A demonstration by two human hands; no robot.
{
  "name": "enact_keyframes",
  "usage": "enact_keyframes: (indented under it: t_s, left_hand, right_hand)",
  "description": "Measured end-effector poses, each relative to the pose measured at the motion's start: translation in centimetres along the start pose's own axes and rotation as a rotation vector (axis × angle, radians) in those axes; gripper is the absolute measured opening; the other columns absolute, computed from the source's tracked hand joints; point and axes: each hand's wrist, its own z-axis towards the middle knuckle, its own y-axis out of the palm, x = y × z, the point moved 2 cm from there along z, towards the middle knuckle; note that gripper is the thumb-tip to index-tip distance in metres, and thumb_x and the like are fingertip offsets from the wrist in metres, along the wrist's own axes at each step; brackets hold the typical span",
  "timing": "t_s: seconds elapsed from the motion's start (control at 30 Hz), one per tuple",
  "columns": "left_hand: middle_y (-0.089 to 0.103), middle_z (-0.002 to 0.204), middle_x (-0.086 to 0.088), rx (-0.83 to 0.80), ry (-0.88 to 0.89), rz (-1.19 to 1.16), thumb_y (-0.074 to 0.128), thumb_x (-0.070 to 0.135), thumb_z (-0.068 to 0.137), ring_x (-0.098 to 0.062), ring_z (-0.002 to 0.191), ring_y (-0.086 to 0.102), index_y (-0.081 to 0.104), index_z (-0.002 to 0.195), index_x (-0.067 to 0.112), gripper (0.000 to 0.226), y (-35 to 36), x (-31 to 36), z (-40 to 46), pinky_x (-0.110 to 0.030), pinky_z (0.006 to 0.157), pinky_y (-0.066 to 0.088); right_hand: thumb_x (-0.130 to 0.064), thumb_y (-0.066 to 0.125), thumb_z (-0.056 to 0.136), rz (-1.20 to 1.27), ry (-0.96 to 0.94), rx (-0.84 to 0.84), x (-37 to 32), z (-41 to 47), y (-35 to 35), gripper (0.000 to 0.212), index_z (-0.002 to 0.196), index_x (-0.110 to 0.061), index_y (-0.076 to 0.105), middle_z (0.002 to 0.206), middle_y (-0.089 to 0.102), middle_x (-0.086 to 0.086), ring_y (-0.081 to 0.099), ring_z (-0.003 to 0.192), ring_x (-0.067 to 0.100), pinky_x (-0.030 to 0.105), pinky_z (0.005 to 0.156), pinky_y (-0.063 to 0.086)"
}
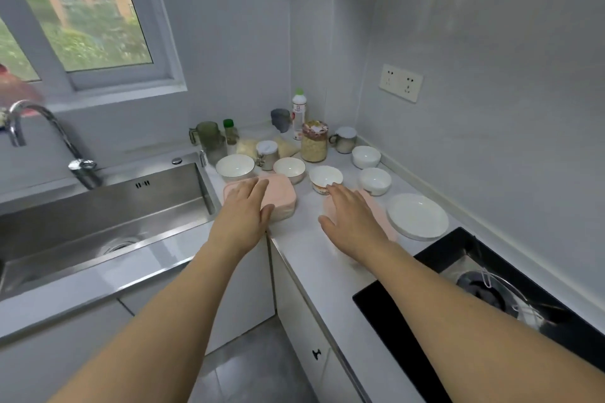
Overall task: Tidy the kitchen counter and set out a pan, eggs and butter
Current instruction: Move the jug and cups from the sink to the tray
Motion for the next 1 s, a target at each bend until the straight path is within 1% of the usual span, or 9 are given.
enact_keyframes:
  t_s: [0.13, 0.23, 0.37, 0.47, 0.6, 0.8, 0.87, 0.93, 1.0]
  left_hand:
    - [0.036, 0.15, -0.012, -0.021, 0.02, 0.028, 0.05, 0.023, 0.099, -0.032, 0.136, 0.033, 0.037, 0.145, 0.009, 0.05, -0.1, -1.5, 5.1, -0.041, 0.113, 0.027]
    - [0.037, 0.15, -0.01, -0.015, 0.009, 0.047, 0.049, 0.025, 0.099, -0.032, 0.134, 0.035, 0.035, 0.146, 0.011, 0.051, -0.2, -3.6, 8.8, -0.043, 0.112, 0.031]
    - [0.04, 0.148, -0.008, 0.012, -0.046, 0.021, 0.048, 0.024, 0.099, -0.031, 0.136, 0.034, 0.039, 0.144, 0.01, 0.048, 0.0, -5.6, 12.0, -0.042, 0.11, 0.032]
    - [0.038, 0.15, -0.007, -0.033, -0.037, 0.046, 0.048, 0.026, 0.099, -0.03, 0.136, 0.034, 0.037, 0.146, 0.011, 0.05, 0.5, -7.4, 13.9, -0.039, 0.111, 0.031]
    - [0.035, 0.152, -0.006, -0.102, -0.074, 0.071, 0.049, 0.027, 0.099, -0.03, 0.136, 0.035, 0.032, 0.148, 0.014, 0.054, 1.1, -10.8, 17.4, -0.041, 0.111, 0.033]
    - [0.034, 0.153, -0.006, -0.141, -0.061, 0.071, 0.049, 0.026, 0.099, -0.03, 0.136, 0.036, 0.031, 0.149, 0.014, 0.054, 1.9, -16.5, 24.5, -0.042, 0.11, 0.034]
    - [0.034, 0.153, -0.006, -0.178, -0.05, 0.07, 0.05, 0.027, 0.098, -0.03, 0.135, 0.037, 0.031, 0.149, 0.015, 0.055, 2.6, -18.6, 27.1, -0.041, 0.11, 0.035]
    - [0.034, 0.153, -0.005, -0.187, -0.046, 0.063, 0.05, 0.026, 0.098, -0.029, 0.135, 0.038, 0.031, 0.149, 0.016, 0.055, 3.1, -20.6, 29.6, -0.041, 0.11, 0.035]
    - [0.034, 0.153, -0.005, -0.175, -0.052, 0.031, 0.051, 0.025, 0.098, -0.028, 0.135, 0.037, 0.031, 0.149, 0.015, 0.056, 3.5, -22.2, 32.2, -0.041, 0.11, 0.034]
  right_hand:
    - [-0.027, 0.051, 0.096, 0.014, 0.021, 0.008, 0.9, 6.1, -0.3, 0.06, 0.149, -0.01, 0.028, 0.155, 0.028, 0.004, 0.025, 0.14, 0.022, 0.032, 0.116, 0.016]
    - [-0.026, 0.052, 0.095, 0.012, 0.017, 0.021, 1.4, 10.0, -0.5, 0.059, 0.147, -0.01, 0.03, 0.152, 0.034, 0.004, 0.031, 0.136, 0.021, 0.033, 0.115, 0.021]
    - [-0.023, 0.051, 0.094, -0.007, 0.003, -0.012, 1.6, 14.0, 0.0, 0.058, 0.147, -0.01, 0.03, 0.151, 0.035, 0.004, 0.032, 0.136, 0.023, 0.032, 0.113, 0.021]
    - [-0.022, 0.05, 0.093, 0.006, 0.016, -0.046, 1.7, 16.7, 0.9, 0.058, 0.146, -0.01, 0.031, 0.151, 0.035, 0.004, 0.033, 0.135, 0.024, 0.032, 0.112, 0.022]
    - [-0.025, 0.053, 0.093, 0.008, 0.037, -0.068, 1.5, 20.7, 2.6, 0.058, 0.145, -0.011, 0.032, 0.148, 0.038, 0.005, 0.037, 0.131, 0.029, 0.037, 0.11, 0.029]
    - [-0.022, 0.052, 0.092, -0.027, 0.055, -0.137, 0.3, 27.7, 5.6, 0.057, 0.145, -0.011, 0.031, 0.151, 0.033, 0.005, 0.031, 0.137, 0.023, 0.033, 0.11, 0.024]
    - [-0.02, 0.052, 0.093, -0.031, 0.079, -0.161, -0.1, 30.3, 6.4, 0.061, 0.148, -0.011, 0.026, 0.155, 0.027, 0.004, 0.027, 0.14, 0.023, 0.032, 0.111, 0.022]
    - [-0.019, 0.051, 0.092, -0.052, 0.102, -0.193, -0.3, 32.9, 7.2, 0.066, 0.151, -0.014, 0.022, 0.157, 0.021, 0.002, 0.025, 0.141, 0.025, 0.034, 0.112, 0.022]
    - [-0.019, 0.051, 0.092, -0.075, 0.111, -0.219, -0.6, 35.4, 8.0, 0.067, 0.151, -0.015, 0.021, 0.158, 0.02, 0.002, 0.025, 0.142, 0.026, 0.037, 0.114, 0.023]
